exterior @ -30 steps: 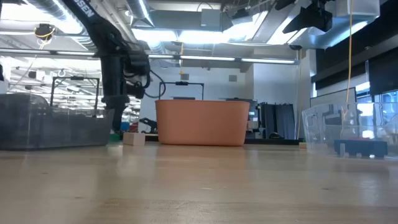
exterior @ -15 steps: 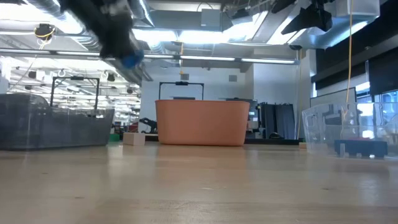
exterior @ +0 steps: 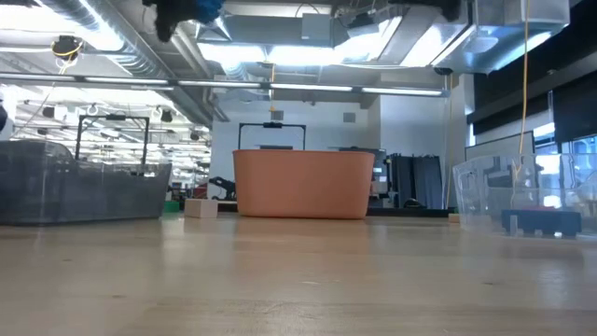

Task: Sort & place blocks by color
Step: Put the top blue game piece into the transparent bin

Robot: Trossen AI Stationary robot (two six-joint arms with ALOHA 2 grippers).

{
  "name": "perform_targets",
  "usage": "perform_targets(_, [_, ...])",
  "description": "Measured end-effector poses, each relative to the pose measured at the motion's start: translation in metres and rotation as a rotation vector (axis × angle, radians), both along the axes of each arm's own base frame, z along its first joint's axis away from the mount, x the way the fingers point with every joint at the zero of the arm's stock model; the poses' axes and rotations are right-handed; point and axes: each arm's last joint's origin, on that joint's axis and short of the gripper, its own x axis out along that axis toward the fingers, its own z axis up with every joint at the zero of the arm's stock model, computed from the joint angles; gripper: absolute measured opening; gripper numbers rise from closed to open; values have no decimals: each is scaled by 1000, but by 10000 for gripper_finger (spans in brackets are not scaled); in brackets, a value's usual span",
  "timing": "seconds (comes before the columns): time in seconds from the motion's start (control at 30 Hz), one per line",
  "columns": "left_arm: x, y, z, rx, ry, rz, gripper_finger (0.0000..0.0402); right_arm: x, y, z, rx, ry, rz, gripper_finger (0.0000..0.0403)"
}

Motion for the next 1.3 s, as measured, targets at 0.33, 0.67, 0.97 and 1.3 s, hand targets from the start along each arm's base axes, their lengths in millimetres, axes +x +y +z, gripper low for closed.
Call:
perform_targets(0.33, [87, -30, -25, 115, 283, -284, 130, 70, 6, -35, -138, -8, 159, 292])
perform_targets(0.67, [132, -47, -41, 223, 365, -387, 130, 105, 12, -72, -199, 55, 217, 292])
perform_targets(0.97, [141, -50, -51, 223, 390, -398, 130, 115, 17, -88, -204, 86, 274, 287])
perform_targets(1.3, [141, -50, -52, 217, 394, -398, 130, 115, 18, -84, -202, 51, 273, 205])
